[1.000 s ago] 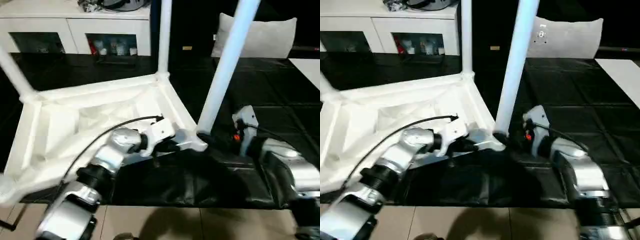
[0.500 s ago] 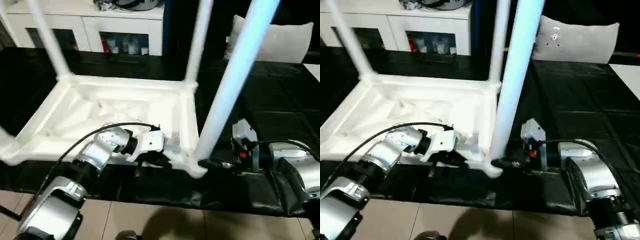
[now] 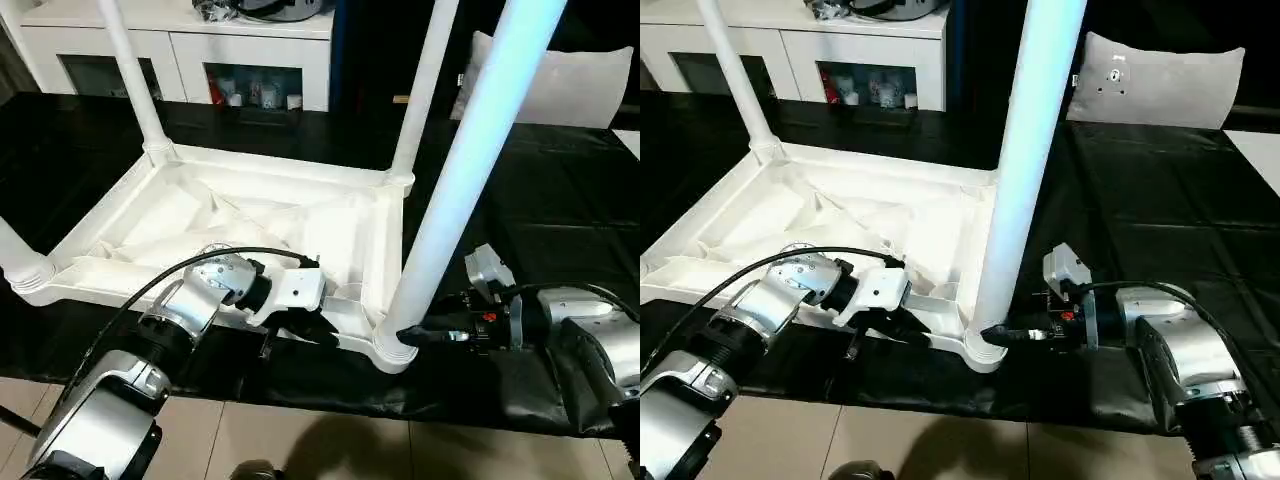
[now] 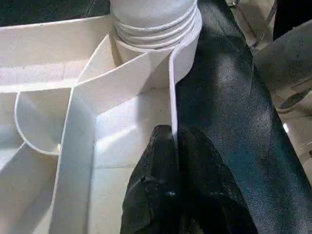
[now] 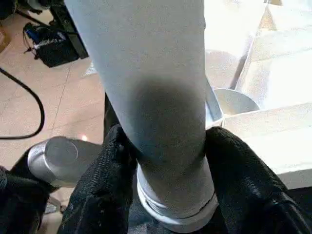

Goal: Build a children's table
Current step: Rotate leg to tighten

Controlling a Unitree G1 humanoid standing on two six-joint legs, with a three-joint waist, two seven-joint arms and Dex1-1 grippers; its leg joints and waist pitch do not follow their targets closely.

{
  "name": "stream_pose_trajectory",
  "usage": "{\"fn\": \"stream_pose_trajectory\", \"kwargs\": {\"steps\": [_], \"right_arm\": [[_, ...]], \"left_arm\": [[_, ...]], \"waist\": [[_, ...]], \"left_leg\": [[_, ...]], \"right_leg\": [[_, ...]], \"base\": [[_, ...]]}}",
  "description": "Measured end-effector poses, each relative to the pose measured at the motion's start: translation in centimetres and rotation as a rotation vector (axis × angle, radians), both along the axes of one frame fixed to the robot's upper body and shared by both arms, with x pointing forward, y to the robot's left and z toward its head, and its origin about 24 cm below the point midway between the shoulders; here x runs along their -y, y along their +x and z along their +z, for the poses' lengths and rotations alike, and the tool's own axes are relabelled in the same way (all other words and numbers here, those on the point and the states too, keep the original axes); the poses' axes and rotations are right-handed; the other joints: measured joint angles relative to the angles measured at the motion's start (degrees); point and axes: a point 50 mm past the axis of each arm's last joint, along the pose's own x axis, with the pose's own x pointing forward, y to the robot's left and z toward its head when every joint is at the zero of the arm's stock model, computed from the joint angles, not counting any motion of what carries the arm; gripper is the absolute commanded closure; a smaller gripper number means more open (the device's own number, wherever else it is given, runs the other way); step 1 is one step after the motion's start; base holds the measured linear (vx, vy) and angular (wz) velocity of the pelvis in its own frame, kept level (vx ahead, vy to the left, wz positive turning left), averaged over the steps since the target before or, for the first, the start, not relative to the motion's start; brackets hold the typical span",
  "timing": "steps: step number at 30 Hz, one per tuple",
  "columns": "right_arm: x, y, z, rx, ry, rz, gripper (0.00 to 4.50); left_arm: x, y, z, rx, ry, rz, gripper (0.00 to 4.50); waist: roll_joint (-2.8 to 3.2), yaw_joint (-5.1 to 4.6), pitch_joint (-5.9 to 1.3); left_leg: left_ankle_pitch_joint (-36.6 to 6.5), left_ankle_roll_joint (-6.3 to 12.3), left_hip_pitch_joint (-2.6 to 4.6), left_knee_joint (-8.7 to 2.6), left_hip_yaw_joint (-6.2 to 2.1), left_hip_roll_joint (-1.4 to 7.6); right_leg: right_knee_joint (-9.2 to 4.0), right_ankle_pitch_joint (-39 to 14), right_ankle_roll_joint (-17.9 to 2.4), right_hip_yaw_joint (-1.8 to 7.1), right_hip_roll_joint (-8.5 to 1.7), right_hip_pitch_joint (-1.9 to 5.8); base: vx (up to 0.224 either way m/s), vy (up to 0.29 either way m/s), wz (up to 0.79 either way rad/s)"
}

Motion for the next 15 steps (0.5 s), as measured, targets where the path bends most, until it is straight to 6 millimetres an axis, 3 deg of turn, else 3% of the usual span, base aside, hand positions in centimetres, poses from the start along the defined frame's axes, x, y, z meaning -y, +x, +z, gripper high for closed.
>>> {"fn": "stream_pose_trajectory", "kwargs": {"steps": [5,9,13,15], "right_arm": [[-0.9,0.3,-0.4,0.003,0.039,-0.133,2.59],[-1.6,1.3,-0.9,0.030,0.051,-0.325,2.59],[-2.3,3.4,-1.1,0.073,0.038,-0.588,2.61],[-2.4,4.1,-1.1,0.082,0.034,-0.680,2.62]], "left_arm": [[-0.3,0.3,-0.1,-0.044,-0.009,0.129,4.50],[0.2,0.8,-0.3,-0.037,-0.021,0.271,4.50],[2.3,1.4,-0.7,-0.020,-0.067,0.464,4.50],[3.4,1.6,-0.8,-0.024,-0.092,0.528,4.50]], "waist": [[0.02,-0.60,-0.01],[0.03,-2.30,-0.02],[0.03,-4.57,-0.02],[0.03,-4.89,-0.02]], "left_leg": [[0.09,0.04,0.12,0.00,0.03,0.00],[0.12,-0.01,0.19,0.00,0.12,-0.04],[0.04,-0.14,0.15,-0.02,0.20,-0.13],[0.06,-0.09,0.12,-0.04,0.21,-0.13]], "right_leg": [[0.09,-0.08,0.17,-0.01,-0.03,0.02],[0.05,0.09,0.20,0.03,-0.10,0.07],[-0.05,0.23,0.18,0.03,-0.25,0.07],[-0.06,0.22,0.19,0.03,-0.25,0.06]], "base": [[0.000,0.000,0.00],[0.000,0.000,0.00],[0.000,0.000,0.00],[0.000,0.000,0.00]]}}
